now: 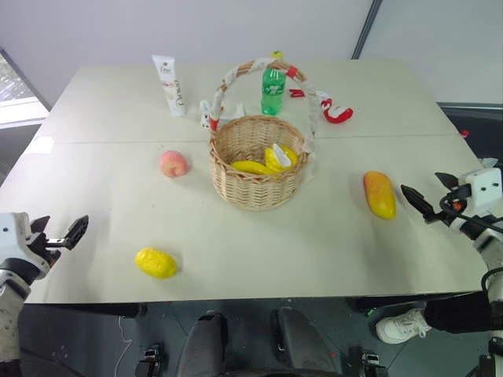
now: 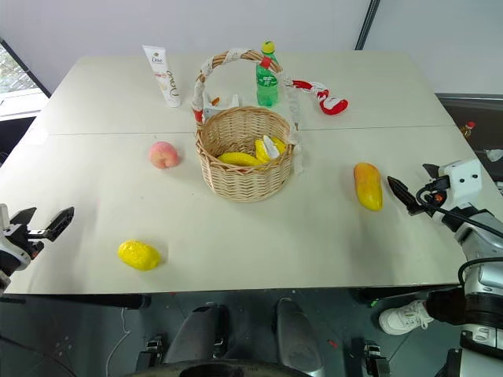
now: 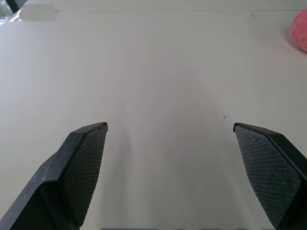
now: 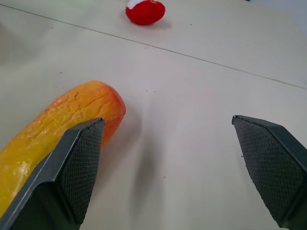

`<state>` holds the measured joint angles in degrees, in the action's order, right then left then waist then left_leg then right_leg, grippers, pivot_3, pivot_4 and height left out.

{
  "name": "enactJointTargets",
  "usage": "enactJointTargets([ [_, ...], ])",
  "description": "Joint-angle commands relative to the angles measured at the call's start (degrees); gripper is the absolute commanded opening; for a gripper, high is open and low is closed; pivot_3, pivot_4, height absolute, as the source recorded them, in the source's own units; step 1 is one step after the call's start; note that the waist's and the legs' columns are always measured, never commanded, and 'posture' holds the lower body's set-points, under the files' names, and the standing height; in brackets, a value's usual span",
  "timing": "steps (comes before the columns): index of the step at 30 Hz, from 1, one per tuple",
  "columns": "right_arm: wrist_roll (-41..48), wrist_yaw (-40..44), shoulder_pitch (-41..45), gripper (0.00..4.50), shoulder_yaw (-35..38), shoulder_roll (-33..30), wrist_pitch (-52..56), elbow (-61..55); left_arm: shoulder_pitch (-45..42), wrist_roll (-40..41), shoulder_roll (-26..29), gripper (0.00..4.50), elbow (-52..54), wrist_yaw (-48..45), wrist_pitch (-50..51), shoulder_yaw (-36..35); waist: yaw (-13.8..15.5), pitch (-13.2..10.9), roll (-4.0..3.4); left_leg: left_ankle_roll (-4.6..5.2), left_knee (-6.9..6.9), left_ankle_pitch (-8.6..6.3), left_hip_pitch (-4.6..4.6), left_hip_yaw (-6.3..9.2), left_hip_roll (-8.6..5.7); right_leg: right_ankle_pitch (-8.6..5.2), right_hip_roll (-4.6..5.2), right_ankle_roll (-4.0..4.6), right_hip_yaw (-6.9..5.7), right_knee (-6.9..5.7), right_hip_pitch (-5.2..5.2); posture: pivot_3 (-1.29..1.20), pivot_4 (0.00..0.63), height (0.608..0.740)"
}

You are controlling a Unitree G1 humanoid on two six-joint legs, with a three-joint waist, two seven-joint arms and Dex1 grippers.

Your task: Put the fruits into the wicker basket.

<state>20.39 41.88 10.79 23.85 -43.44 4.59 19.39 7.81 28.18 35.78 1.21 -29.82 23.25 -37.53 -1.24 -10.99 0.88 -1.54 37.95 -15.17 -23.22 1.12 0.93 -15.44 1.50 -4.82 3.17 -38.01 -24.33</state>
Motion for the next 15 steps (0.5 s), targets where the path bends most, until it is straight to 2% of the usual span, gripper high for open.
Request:
enactJointTargets([
  [1,0.50,-0.61,0.41,4.44,1.25,0.61,-1.49,-0.71,-0.63,0.08,0.68,4.50,-0.09,0.41,-1.68,-2.02,0.01,0.00,0.00,0.00,0.00,0.00,0.00,0.00,0.00,0.00,0.00,0.00,0.00,0.00,0.00,0.00,0.150,0.740],
  [15,0.66,-2.53,1.32,4.44,0.00,2.71,-1.68,-5.19,-2.92,-0.10,4.64,4.50,-0.08,-3.52,-1.77,0.59,0.00,0.00,0.00,0.00,0.00,0.00,0.01,0.00,0.00,0.00,0.00,0.00,0.00,-0.01,0.00,0.00,0.150,0.740],
])
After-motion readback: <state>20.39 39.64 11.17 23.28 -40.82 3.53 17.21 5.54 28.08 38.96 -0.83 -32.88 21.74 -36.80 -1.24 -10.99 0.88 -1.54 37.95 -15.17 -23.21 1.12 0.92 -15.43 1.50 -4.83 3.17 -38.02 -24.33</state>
